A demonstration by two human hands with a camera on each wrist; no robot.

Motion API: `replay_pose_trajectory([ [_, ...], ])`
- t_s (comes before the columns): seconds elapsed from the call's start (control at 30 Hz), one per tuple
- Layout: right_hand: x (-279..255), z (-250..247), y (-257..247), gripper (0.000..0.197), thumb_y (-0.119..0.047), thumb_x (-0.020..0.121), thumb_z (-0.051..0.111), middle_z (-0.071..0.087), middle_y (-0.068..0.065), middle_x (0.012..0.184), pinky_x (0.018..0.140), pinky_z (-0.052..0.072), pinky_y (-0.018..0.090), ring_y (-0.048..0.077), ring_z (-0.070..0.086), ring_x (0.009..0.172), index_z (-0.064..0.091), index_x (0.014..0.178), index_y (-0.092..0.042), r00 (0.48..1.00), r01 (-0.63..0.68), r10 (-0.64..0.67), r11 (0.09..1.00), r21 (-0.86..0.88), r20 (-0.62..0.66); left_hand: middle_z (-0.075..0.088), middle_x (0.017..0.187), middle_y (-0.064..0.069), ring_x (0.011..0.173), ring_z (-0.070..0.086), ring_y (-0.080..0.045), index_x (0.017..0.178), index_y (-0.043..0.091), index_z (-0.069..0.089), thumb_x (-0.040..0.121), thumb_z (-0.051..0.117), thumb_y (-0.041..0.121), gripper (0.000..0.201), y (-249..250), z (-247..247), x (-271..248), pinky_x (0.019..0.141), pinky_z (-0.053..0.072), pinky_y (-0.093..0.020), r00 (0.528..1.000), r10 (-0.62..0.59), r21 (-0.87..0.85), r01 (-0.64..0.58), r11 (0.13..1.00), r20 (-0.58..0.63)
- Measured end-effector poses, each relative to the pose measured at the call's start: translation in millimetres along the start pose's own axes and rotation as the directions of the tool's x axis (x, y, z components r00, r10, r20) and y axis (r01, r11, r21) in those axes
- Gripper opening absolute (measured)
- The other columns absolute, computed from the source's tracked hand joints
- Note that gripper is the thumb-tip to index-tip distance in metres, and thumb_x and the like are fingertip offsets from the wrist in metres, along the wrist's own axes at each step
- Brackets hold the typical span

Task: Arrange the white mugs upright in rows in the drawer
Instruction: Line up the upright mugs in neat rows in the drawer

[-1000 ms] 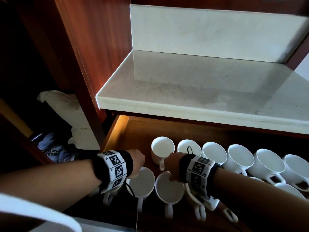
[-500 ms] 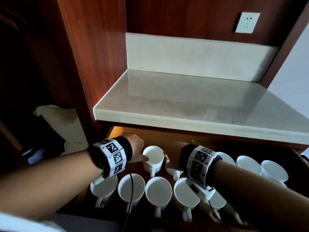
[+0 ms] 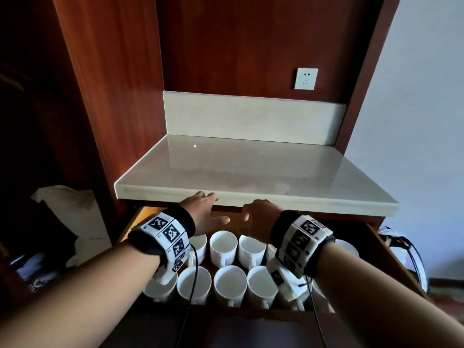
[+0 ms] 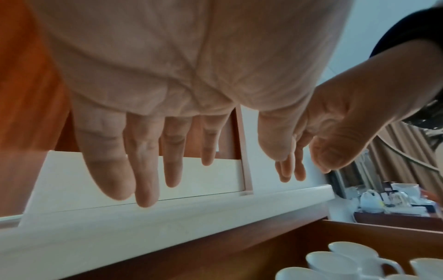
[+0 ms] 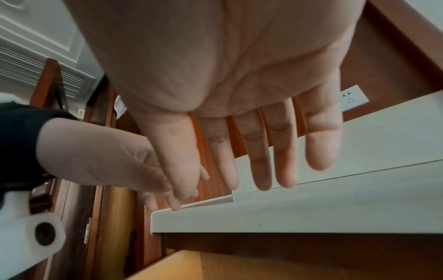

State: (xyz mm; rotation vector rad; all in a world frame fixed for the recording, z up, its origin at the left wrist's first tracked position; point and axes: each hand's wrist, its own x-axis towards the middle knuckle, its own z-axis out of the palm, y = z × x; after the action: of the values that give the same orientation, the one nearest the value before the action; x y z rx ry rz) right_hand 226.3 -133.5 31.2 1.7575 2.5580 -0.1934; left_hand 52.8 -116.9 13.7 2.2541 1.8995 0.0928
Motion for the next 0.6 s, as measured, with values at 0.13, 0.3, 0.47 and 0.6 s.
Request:
replay_pose_trajectory([
  [0.13,-54,12,4,0.036,-0.037,0.085,0.064,0.067,0.007,0.115,0.088,0.047,0.03,0.026,0.061,0.109,0.064,0.112,-0.012,0.991,0.086,-0.093,0.993,0.076,0.095,0.048,0.136,-0.004,0.123,0.048,-0.022,0.138,0.025,0.042,0.084,0.058,0.059,0.066,36,15,-45,0.098,0.04,-0.032,0.988,0.1,-0.048,-0.095,0.994,0.122],
  [0.3,-95,58,12,0.046,-0.038,0.078,0.073,0.066,0.009,0.115,0.07,0.044,0.024,0.026,0.062,0.109,0.063,0.114,-0.011,0.938,0.105,-0.109,0.994,0.027,0.328,0.063,0.118,0.008,0.104,0.06,-0.014,0.117,0.032,0.058,0.075,0.068,0.061,0.051,65,53,-90,0.087,0.047,-0.025,0.907,0.162,0.025,-0.186,0.982,0.389],
  [0.47,-109,93,29,0.038,-0.031,0.084,0.068,0.066,0.013,0.115,0.082,0.046,0.03,0.03,0.061,0.11,0.063,0.114,-0.009,0.942,0.096,-0.087,0.995,-0.012,0.325,0.069,0.106,-0.004,0.102,0.063,-0.022,0.104,0.017,0.067,0.082,0.07,0.04,0.032,78,82,-101,0.074,0.041,-0.026,0.909,0.134,0.132,-0.201,0.971,0.395],
  [0.6,-110,115,50,0.038,-0.038,0.081,0.068,0.057,0.011,0.126,0.096,0.046,0.042,0.03,0.053,0.117,0.061,0.113,-0.02,0.968,0.113,-0.124,0.992,0.063,0.218,0.06,0.112,0.001,0.108,0.058,-0.022,0.102,0.024,0.063,0.072,0.076,0.045,0.039,73,101,-96,0.081,0.047,-0.031,0.955,0.125,0.157,-0.172,0.973,0.27],
])
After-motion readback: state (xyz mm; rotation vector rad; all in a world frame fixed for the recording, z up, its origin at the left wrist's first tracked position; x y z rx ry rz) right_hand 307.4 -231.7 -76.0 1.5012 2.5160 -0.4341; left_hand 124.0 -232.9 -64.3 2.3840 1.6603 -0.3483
